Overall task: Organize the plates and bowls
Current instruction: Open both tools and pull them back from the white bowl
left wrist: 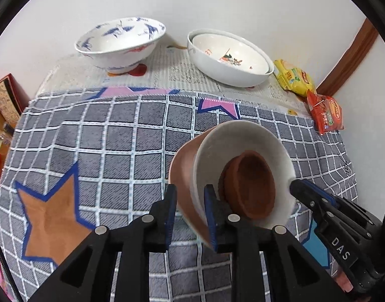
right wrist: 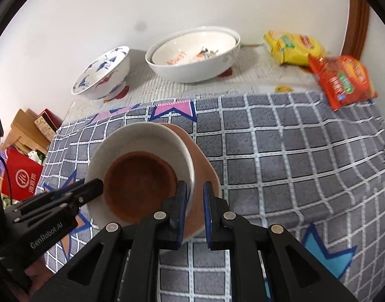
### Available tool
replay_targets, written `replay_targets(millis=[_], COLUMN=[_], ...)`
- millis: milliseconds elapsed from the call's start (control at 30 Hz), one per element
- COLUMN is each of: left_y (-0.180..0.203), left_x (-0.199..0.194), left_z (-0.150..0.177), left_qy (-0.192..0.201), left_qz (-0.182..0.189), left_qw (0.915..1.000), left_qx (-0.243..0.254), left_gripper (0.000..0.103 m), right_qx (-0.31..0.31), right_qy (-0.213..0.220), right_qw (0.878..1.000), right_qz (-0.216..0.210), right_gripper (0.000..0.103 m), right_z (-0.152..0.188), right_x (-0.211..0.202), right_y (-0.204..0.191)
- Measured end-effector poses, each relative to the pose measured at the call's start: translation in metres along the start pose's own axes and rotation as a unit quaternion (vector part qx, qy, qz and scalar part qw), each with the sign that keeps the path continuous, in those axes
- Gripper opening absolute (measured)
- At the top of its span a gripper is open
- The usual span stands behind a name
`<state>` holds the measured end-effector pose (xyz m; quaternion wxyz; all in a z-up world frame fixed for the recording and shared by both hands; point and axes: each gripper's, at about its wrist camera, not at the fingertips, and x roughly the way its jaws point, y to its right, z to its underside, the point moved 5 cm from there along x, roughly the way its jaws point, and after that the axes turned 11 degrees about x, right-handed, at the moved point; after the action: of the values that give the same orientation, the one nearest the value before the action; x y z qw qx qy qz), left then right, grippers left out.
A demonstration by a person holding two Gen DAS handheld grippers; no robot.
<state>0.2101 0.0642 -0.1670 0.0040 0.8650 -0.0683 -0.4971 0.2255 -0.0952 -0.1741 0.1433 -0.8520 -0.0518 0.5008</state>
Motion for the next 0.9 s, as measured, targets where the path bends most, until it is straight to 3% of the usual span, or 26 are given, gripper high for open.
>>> replay_targets(millis=[200,367,433,567,667,733,900], left_y=[0.013,0.037,0.046,0.064,0.073,0.080,0.095], left_x=[-0.038,-0.076,-0.088,-0.113,-0.129,-0.137,-0.161], left_z=[0.017,0.033,0.038,0.052,0.067,0.076,0.099], left_qy=[0.028,0.074,0.085,0.108,0.118,0.120,0.138], left_qz=[0.000,0.009,0.007,-0.021,-0.015,-0.007,-0.028], left_qw=[0.9995,0.9968,0.9958,0.9928,0.9918,0.9914,0.9882], left_qx=[0.013,0.029,0.034,0.048,0.048,0.051,0.061], left_gripper=[0.026,0.046,0.048,0.056,0.063,0.070,0.078], right_qx=[0.007,-0.001,0.004,0.013,0.019,0.028,0.023], right_qy=[0.025,0.066,0.079,0.098,0.103,0.107,0.138], right_qw=[1.000,0.997,0.996,0.994,0.993,0.993,0.990], right_qz=[0.002,0.027,0.034,0.050,0.050,0.038,0.034], right_gripper=[0.020,0.031,0.037,0.037,0.039,0.057,0.084], right_z=[0.018,0.038,0.047,0.065,0.079,0.089,0.111], right_x=[-0.045,-0.092,-0.109,-0.141,-0.160,-0.174,-0.204], right_y=[0.008,0.022,0.029,0.045,0.055,0.060,0.063])
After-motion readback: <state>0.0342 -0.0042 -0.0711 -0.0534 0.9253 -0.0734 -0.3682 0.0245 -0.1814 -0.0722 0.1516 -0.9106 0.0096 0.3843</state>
